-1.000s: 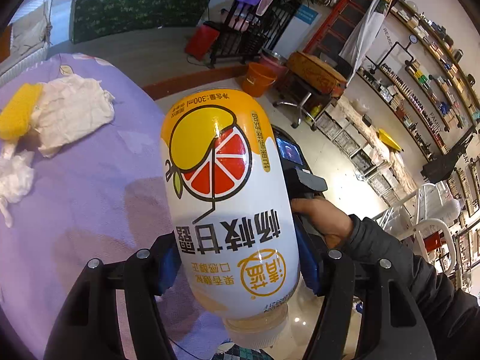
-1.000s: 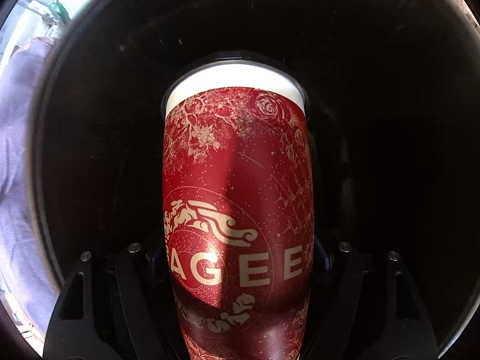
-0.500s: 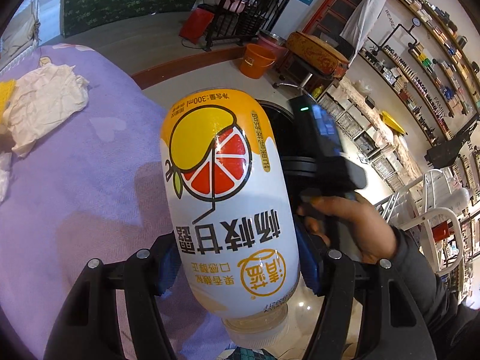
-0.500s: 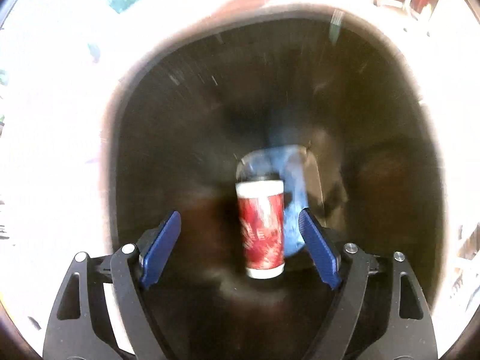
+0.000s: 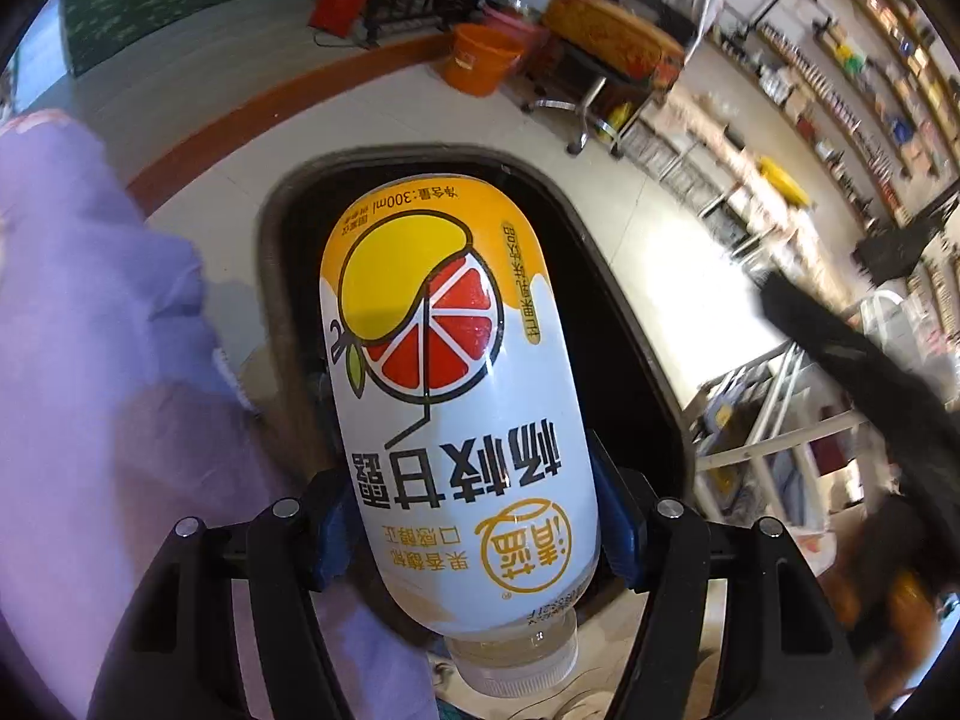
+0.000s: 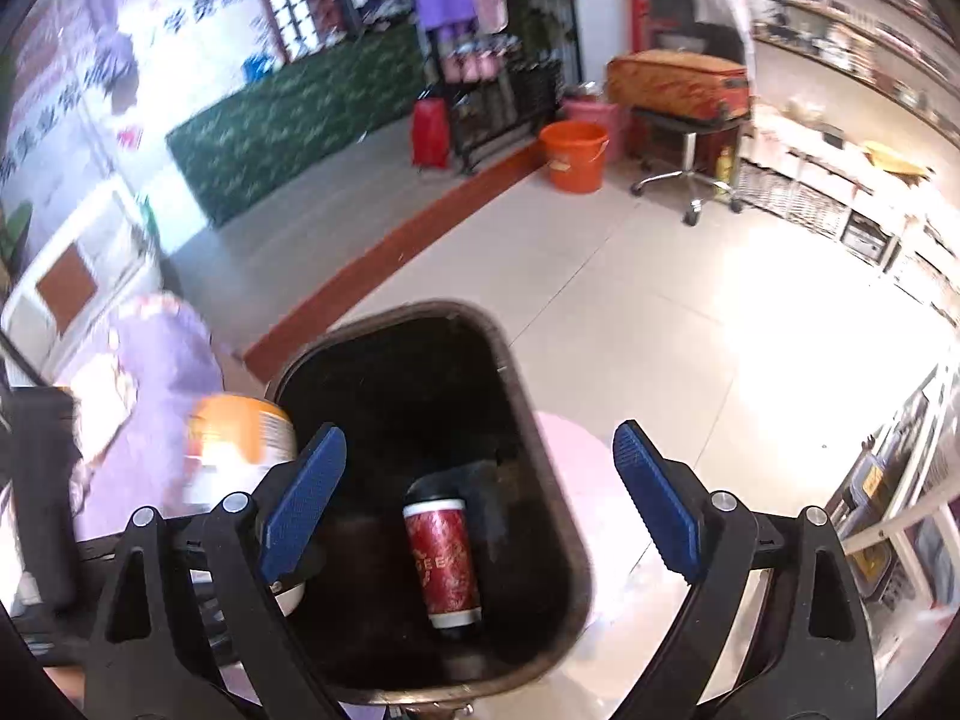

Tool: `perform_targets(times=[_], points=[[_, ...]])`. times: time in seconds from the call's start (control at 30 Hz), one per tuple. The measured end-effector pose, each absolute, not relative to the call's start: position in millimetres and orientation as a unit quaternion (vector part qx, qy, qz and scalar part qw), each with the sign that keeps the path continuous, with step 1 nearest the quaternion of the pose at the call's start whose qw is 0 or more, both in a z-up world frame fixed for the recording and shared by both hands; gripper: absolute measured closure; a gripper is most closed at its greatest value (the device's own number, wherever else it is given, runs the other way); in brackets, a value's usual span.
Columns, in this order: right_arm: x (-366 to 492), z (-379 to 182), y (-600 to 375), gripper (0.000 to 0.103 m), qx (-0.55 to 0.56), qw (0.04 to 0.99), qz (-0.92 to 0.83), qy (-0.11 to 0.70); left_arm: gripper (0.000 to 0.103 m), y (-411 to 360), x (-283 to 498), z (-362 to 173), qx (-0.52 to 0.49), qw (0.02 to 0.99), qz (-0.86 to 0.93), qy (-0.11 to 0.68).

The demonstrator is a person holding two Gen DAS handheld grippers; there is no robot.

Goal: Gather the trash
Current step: 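Carry the juice bottle over the bin and open the left tool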

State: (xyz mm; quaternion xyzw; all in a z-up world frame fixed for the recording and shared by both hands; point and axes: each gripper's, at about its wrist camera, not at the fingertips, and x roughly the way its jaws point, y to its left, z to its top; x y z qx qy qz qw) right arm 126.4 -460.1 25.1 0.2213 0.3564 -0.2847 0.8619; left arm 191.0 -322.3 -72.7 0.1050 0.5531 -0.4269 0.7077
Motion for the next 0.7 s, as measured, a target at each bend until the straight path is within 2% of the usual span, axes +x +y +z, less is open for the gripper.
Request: perform_targets(times=[0.27, 0.37, 0.53, 0.7], points=[[91.4, 48.5, -471.1, 0.013, 0.245, 0.862, -0.305, 0.321, 0.039, -366.4, 186.9, -113.4, 0.171, 0.668, -0.398, 0.605], [86.2, 41.1, -471.2, 0.013, 0.249, 0.861, -0.307, 0.320, 0.039, -378.1, 182.2, -116.3, 0.213, 0.673, -0.396, 0.587], [75.1, 37.1, -462.3, 0.013, 0.251, 0.861, -0.308, 0.317, 0.039, -375.6, 182.3, -111.5, 0.212, 0.670, -0.409, 0.582], [66.6, 40.2, -459.9, 0.013, 0.253, 0.864, -0.310, 0.305, 0.024, -362.7, 175.1, -93.4, 0.217, 0.678, -0.431, 0.554]])
